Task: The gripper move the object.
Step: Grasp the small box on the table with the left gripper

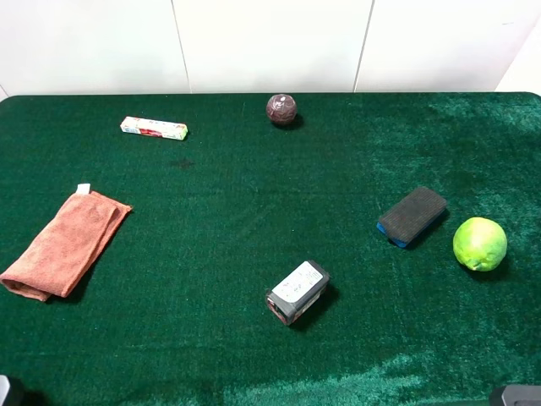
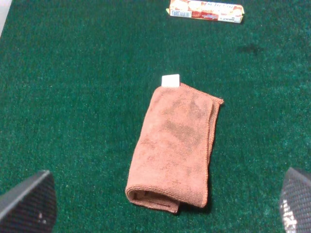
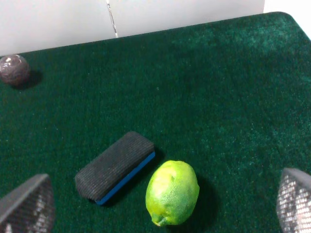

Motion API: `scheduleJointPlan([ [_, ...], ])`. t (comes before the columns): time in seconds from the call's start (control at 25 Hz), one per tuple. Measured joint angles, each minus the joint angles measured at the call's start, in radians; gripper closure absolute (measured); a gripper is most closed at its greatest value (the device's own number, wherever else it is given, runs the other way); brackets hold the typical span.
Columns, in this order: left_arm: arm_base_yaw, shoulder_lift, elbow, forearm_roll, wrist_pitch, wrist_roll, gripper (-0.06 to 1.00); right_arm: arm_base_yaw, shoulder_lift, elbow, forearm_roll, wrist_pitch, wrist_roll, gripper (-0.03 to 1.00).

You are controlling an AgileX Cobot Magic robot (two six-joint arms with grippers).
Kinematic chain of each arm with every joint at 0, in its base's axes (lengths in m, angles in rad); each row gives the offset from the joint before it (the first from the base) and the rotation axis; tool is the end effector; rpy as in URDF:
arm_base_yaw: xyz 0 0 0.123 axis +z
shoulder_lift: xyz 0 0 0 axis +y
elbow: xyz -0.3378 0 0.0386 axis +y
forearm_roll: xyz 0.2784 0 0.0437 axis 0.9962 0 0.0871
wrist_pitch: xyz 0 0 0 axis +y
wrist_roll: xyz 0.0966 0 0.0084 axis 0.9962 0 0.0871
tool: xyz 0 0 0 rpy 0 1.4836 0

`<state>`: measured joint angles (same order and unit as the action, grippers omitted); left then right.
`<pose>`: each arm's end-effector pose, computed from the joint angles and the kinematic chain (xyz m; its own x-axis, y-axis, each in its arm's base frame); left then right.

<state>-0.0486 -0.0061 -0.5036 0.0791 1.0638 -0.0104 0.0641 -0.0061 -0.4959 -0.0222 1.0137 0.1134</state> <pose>-0.0296 0.0081 0.2901 -0.4486 0.0498 -0.8923 -0.0006 0.9984 0.0561 -0.0265 -0.0035 0.2918 -0.4136 0.0751 -0.9074 -0.0050 0.9964 0.0848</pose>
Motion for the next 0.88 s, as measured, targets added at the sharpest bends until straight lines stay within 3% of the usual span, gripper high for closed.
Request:
scheduleJointPlan([
  [0.52, 0.0, 0.023, -0.014, 0.0, 0.001, -0.001, 0.03, 0.0, 0.0, 0.0, 0.002, -0.001, 0.0, 0.27],
  [0.88, 0.0, 0.346, -0.165, 0.018, 0.049, -0.001, 0.03, 0.0, 0.0, 0.0, 0.002, -0.001, 0.001, 0.27],
])
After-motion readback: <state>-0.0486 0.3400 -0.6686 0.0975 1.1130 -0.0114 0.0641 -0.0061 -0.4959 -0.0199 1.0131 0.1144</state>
